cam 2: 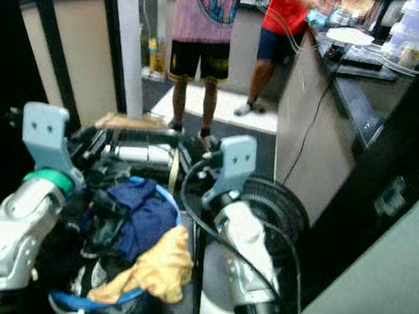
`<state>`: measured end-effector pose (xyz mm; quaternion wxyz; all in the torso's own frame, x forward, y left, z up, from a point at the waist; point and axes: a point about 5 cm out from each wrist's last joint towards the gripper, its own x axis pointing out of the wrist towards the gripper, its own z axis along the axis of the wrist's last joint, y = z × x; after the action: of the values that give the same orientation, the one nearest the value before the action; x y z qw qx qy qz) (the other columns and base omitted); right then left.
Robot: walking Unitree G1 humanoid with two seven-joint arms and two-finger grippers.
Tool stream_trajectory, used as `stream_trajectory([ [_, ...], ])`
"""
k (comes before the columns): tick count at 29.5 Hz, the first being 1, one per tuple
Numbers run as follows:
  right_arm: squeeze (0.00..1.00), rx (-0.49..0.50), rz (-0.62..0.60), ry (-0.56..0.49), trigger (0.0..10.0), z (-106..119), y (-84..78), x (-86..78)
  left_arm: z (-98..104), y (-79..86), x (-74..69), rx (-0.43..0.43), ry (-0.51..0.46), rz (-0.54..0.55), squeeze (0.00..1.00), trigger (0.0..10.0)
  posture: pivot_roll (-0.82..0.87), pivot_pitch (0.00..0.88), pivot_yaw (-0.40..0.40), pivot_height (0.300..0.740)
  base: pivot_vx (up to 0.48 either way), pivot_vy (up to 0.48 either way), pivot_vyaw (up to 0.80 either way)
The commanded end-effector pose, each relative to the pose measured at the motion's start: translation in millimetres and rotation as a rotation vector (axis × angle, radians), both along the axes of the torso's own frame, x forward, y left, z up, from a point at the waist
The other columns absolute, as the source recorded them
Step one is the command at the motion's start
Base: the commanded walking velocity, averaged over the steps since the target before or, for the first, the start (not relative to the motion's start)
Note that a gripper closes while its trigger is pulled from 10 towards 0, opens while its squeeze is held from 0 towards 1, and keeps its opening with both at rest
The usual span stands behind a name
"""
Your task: Clothes washing
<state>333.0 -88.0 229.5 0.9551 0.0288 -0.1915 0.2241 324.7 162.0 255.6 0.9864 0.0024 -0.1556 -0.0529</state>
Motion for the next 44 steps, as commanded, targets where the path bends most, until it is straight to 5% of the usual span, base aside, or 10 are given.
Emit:
stream_trajectory([
  [1, 0.0, -0.016, -0.032, 0.018, 10.0, -6.3, -6.4, 2.2, -3.1, -2.1, 1.1, 0.002, 0.005, -0.02, 0.0, 10.0, 0.07, 0.051, 0.058, 0.74, 0.0, 0.0, 0.0],
  [20, 0.0, -0.101, -0.009, 0.2, 10.0, -61.3, -5.9, 6.7, -69.6, 10.6, -0.3, 0.493, 0.48, -0.374, 0.0, 10.0, 0.11, 0.07, 0.139, 0.74, 0.0, 0.0, 0.0],
  [21, 0.0, -0.106, -0.013, 0.205, 10.0, -63.5, -7.0, 6.9, -71.3, 9.0, 1.1, 0.491, 0.485, -0.374, 0.9, 10.0, 0.1, 0.071, 0.14, 0.74, 0.0, 0.0, 0.0],
  [22, 0.0, -0.108, -0.014, 0.207, 10.0, -64.5, -7.5, 7.2, -71.9, 7.8, 1.9, 0.49, 0.486, -0.376, 1.0, 10.0, 0.09, 0.072, 0.136, 0.74, 0.0, 0.0, 0.0],
  [28, 0.0, -0.097, -0.017, 0.237, 10.0, -68.9, -11.2, 14.4, -72.1, 6.2, 7.2, 0.495, 0.467, -0.346, 1.0, 10.0, 0.06, 0.08, 0.112, 0.74, 0.0, 0.0, 0.0],
  [29, 0.0, -0.092, -0.007, 0.253, 10.0, -69.3, -12.9, 19.3, -70.9, 6.4, 9.0, 0.486, 0.45, -0.322, 0.48, 10.0, 0.06, 0.08, 0.092, 0.74, 0.0, 0.0, 0.0],
  [31, 0.0, -0.082, 0.028, 0.262, 10.0, -67.2, -11.6, 23.9, -69.0, 7.7, 9.6, 0.469, 0.438, -0.304, 0.0, 10.0, 0.05, 0.083, 0.068, 0.74, 0.0, 0.0, 0.0],
  [36, 0.0, -0.055, 0.162, 0.278, 10.0, -60.5, 3.0, 32.5, -64.2, 15.5, 7.6, 0.425, 0.419, -0.258, 0.0, 10.0, 0.05, 0.089, 0.016, 0.74, 0.0, 0.0, 0.0],
  [37, 1.0, -0.057, 0.177, 0.286, 10.0, -60.1, 7.0, 34.9, -62.8, 19.9, 7.0, 0.418, 0.414, -0.236, 0.0, 10.0, 0.06, 0.092, 0.002, 0.74, 0.0, 0.0, 0.0],
  [44, 1.0, -0.058, 0.278, 0.293, 10.0, -54.6, 29.3, 39.4, -56.1, 35.9, 5.9, 0.369, 0.377, -0.13, 0.0, 10.0, 0.06, 0.096, -0.024, 0.74, 0.0, 0.0, 0.0],
])
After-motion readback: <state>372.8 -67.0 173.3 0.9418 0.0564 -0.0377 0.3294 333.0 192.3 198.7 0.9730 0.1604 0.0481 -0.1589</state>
